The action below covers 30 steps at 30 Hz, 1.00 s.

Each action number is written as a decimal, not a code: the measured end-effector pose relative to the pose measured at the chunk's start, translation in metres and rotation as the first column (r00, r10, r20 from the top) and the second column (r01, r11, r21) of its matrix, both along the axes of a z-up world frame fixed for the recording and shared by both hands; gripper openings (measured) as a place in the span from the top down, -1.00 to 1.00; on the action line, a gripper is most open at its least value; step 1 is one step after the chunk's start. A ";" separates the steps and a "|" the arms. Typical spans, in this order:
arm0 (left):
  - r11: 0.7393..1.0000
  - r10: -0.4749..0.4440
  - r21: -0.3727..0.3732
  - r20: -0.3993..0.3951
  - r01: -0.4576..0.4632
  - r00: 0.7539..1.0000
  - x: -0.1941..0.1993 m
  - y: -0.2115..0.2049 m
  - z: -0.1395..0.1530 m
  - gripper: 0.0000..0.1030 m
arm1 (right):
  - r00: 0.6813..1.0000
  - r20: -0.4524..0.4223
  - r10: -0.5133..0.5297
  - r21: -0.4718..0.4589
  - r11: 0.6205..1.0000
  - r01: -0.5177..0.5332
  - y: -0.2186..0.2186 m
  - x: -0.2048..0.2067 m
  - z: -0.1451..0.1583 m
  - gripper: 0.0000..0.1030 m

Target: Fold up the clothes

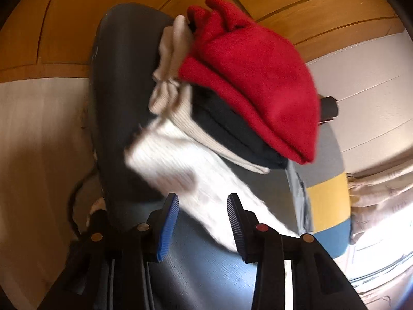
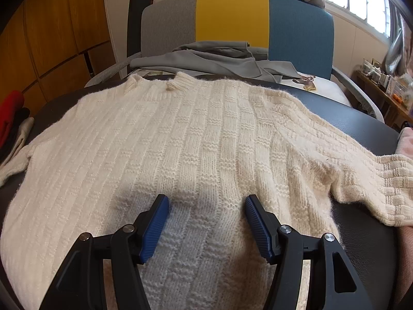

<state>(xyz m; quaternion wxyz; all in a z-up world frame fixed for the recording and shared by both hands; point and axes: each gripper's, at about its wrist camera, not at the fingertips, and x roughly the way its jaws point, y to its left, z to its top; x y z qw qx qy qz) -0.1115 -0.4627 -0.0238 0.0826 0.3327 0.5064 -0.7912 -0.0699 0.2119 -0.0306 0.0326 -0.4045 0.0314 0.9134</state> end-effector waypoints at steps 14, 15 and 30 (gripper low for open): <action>0.971 0.189 0.154 -0.020 -0.184 0.982 -0.023 0.022 -0.042 0.86 | 1.000 -0.002 0.001 -0.003 1.000 -0.001 0.001 0.000 0.000 -0.23; 0.975 0.184 0.125 -0.010 -0.181 0.983 -0.025 0.028 -0.041 0.86 | 1.000 -0.002 0.001 -0.004 1.000 -0.001 0.001 0.000 0.000 -0.23; 0.872 -0.434 -0.395 -0.354 0.288 0.828 -0.110 0.264 0.150 0.85 | 1.000 -0.012 0.003 -0.033 0.999 -0.004 0.003 0.001 -0.001 -0.26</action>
